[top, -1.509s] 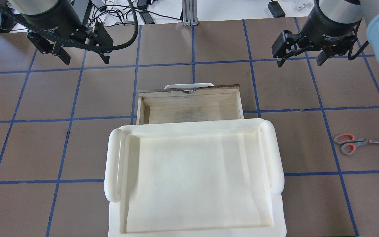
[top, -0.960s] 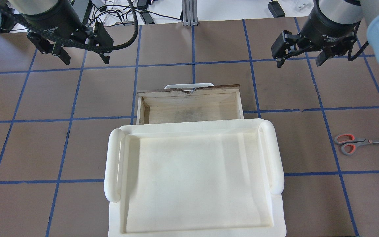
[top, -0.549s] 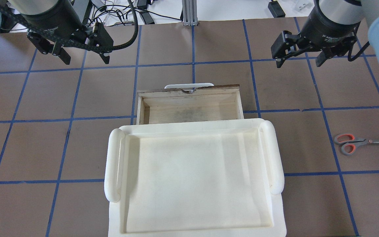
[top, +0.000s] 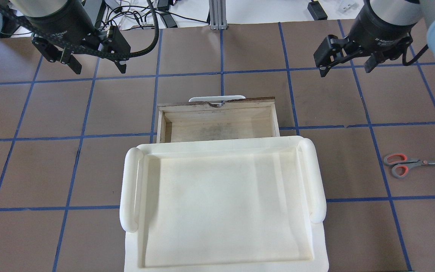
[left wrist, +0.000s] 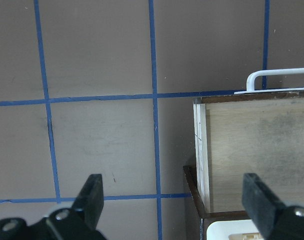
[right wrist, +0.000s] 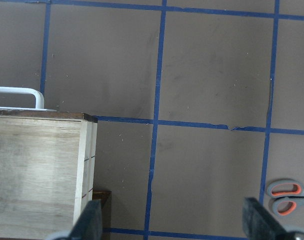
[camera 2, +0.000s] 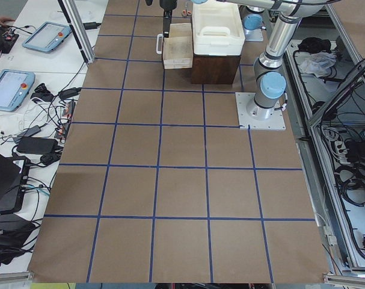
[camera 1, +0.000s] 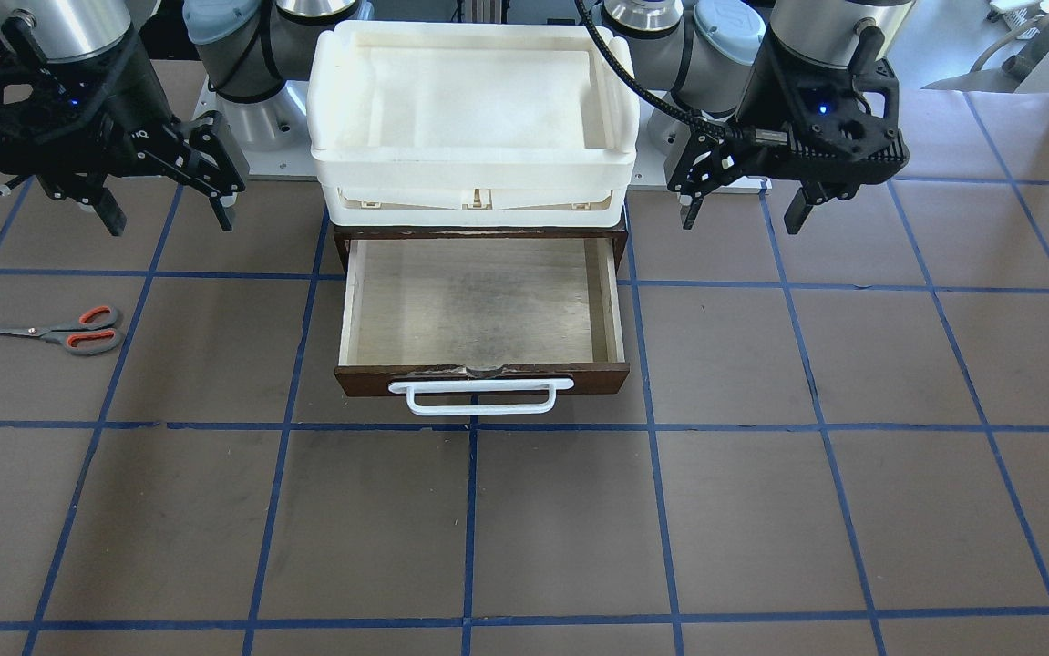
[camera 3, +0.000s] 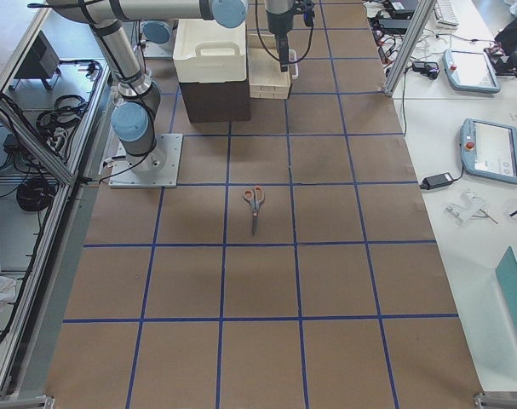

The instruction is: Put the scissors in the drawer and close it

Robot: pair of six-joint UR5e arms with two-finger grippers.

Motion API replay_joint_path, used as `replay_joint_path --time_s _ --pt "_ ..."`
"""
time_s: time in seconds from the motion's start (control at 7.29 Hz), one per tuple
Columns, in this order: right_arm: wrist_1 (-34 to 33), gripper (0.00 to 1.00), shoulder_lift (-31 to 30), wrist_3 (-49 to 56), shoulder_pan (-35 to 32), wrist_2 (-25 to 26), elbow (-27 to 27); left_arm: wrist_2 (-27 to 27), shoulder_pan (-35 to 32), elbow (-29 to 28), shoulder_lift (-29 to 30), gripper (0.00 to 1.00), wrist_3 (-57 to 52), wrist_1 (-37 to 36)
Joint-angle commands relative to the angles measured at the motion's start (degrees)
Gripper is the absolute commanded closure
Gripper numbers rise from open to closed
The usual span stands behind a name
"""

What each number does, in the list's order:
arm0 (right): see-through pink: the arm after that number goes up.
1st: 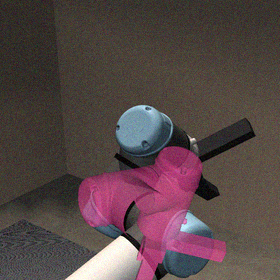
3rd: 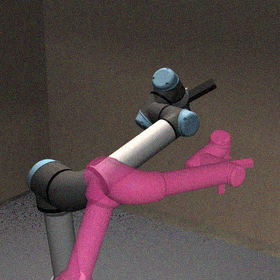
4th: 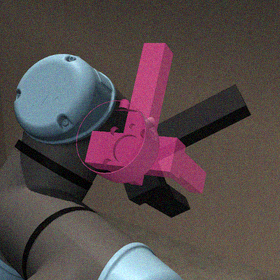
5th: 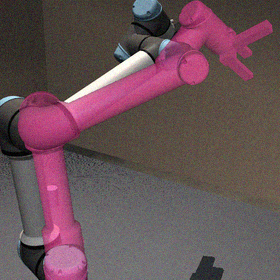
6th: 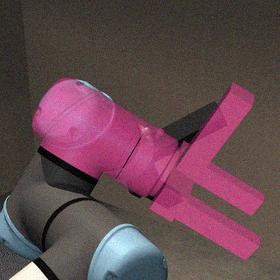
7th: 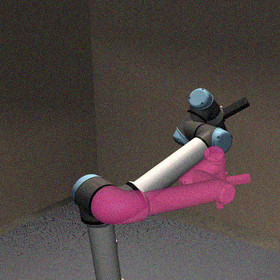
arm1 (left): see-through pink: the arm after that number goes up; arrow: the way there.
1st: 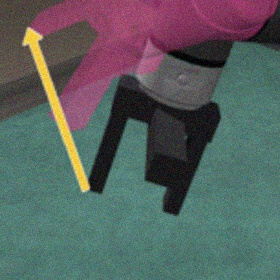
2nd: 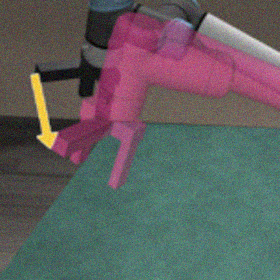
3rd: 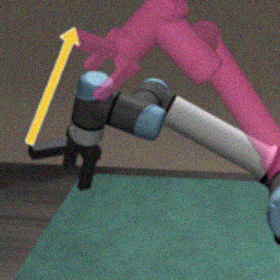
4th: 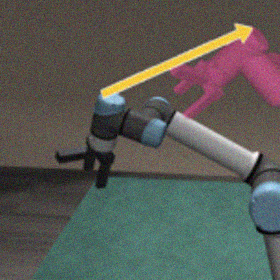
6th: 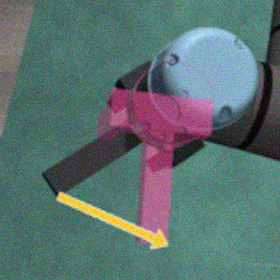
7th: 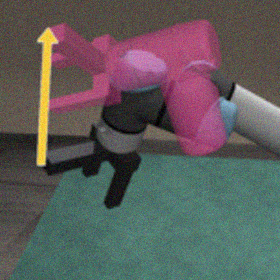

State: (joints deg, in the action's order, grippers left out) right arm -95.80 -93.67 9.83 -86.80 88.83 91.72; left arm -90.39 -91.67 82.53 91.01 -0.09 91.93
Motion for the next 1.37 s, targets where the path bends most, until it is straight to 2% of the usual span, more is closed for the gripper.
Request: replay_joint_path --time_s 0.0,0.55,0.82,0.96,1.23 --pt "0.7 0.00 -0.1 10.5 4.7 0.6 0.5 0.1 0.0 0.0 0.1 0.00 0.0 0.0" --pt "2.1 0.00 -0.2 53.3 22.1 0.3 2.8 0.2 0.0 0.0 0.0 0.00 0.0 0.0" --pt "1.2 0.00 -0.1 75.7 33.1 -0.4 9.7 0.3 0.0 0.0 0.0 0.00 0.0 0.0" --pt "-1.1 0.00 0.3 84.8 37.4 0.2 13.7 0.3 0.0 0.0 0.1 0.00 0.0 0.0" --pt "-15.9 0.00 0.8 95.9 42.1 0.6 24.8 0.3 0.0 0.0 0.0 0.00 0.0 0.0"
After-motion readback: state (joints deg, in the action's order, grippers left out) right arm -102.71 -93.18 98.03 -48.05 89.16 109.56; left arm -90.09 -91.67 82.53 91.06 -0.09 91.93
